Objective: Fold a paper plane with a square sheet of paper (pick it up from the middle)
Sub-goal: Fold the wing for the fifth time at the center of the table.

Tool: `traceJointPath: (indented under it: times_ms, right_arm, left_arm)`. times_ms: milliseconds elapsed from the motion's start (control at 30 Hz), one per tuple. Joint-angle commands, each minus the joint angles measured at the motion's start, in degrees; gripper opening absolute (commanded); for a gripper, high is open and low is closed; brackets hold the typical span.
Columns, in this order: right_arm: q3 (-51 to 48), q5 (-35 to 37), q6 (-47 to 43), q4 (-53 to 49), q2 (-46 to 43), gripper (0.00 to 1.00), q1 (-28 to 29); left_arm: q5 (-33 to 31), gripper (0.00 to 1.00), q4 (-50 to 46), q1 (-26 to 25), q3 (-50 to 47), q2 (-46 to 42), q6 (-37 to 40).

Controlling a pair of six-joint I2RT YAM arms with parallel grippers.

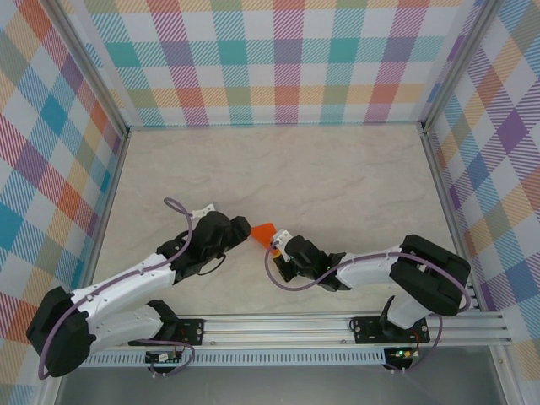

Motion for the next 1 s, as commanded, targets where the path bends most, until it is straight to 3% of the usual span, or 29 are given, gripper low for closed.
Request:
traceJointPath:
  times_ms: [0, 600, 967]
  right_arm:
    - [1.43, -6.15, 6.76, -0.23, 1.56, 0.00, -1.45]
    - [-1.04, -25.84, 25.42, 4.26, 0.57, 0.00, -13.07]
    - [-2.23, -31.31, 34.97, 5.69, 1.36, 0.00, -17.66]
  left_arm:
    - [-0.03, 0.65, 0.17, 0.38, -1.33, -0.55, 0.61]
    - [7.75, 0.62, 8.71, 0.38, -1.24, 7.38, 0.81]
    - [11.63, 0.61, 12.46, 0.35, 0.16, 13.26, 0.38]
